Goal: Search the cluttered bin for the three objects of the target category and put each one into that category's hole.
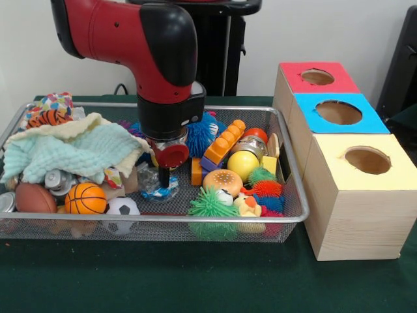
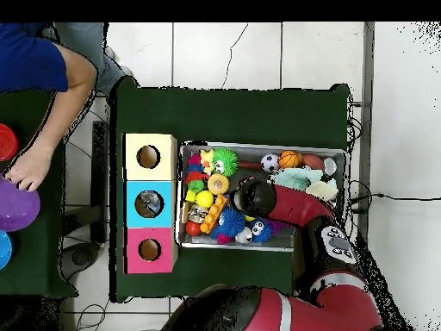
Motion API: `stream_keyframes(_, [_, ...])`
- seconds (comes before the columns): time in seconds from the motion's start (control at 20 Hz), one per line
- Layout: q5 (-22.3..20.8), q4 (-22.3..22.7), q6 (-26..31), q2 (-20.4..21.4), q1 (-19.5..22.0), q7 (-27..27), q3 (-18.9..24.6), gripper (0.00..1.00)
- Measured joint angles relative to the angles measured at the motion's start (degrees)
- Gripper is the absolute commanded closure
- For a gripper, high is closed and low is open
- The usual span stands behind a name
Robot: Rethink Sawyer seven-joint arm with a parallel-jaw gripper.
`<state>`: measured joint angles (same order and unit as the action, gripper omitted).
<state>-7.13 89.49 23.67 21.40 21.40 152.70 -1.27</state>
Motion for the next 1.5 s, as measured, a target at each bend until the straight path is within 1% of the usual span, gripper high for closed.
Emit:
stream_keyframes(0.25, [0.0,0.0,0.0,0.4,0.0,0.0,0.0,1.00])
stream_keyframes(0.8, [-0.1,0.2,2.2,5.2,0.8,0.0,0.2,1.00])
stream_keyframes(1.0, [-0.1,0.2,3.0,6.1,0.8,0.0,0.2,1.00])
stream_keyframes(1.25, [0.0,0.3,3.1,6.5,0.8,0.0,0.4,1.00])
stream_keyframes(1.5, [0.0,1.1,3.1,6.0,0.0,0.0,0.5,1.00])
